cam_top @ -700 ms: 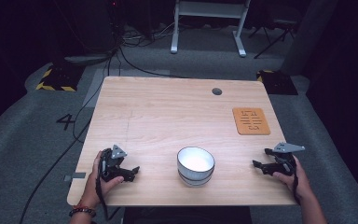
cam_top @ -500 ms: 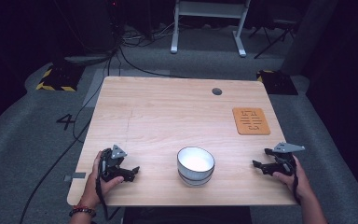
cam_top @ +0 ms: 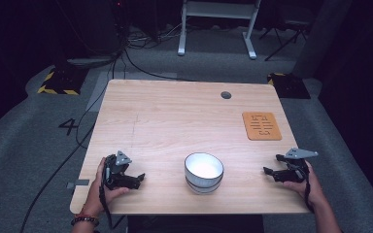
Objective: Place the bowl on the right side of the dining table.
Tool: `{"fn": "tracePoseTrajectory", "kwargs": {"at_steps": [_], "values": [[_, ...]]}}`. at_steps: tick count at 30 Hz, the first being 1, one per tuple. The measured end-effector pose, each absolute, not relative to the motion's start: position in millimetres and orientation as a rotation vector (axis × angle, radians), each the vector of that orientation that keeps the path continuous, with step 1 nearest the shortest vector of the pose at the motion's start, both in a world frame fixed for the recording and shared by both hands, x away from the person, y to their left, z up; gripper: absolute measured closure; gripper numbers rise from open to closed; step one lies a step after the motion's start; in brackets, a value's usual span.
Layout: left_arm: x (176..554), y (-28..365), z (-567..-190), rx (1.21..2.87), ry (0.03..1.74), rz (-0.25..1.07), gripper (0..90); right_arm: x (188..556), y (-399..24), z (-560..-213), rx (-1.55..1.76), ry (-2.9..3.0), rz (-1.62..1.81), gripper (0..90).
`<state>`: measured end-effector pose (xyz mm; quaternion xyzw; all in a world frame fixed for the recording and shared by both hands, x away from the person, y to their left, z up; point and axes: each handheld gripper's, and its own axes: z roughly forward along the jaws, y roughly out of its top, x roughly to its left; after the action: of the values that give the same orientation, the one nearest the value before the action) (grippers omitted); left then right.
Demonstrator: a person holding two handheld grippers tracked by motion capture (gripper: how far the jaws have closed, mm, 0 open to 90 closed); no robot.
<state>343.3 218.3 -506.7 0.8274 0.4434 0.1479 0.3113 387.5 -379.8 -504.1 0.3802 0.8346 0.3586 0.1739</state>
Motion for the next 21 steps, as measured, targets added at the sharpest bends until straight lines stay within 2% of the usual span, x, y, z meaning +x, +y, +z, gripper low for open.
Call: {"fn": "tracePoseTrajectory", "kwargs": {"at_steps": [2, 5, 21], "values": [[343.3, 218.3, -506.8, 2.184, 1.170, 0.390, 0.0, 387.8, -380.1, -504.1, 1.077, 2.365, 1.015, 15.7], [343.4, 218.3, -506.8, 2.184, 1.171, 0.391, 0.0, 387.1, -382.0, -502.9, 1.101, 2.354, 1.027, 20.7], [343.5, 218.4, -506.8, 2.184, 1.170, 0.392, 0.0, 386.5, -384.0, -494.6, 1.096, 2.333, 1.080, 21.6]]}}
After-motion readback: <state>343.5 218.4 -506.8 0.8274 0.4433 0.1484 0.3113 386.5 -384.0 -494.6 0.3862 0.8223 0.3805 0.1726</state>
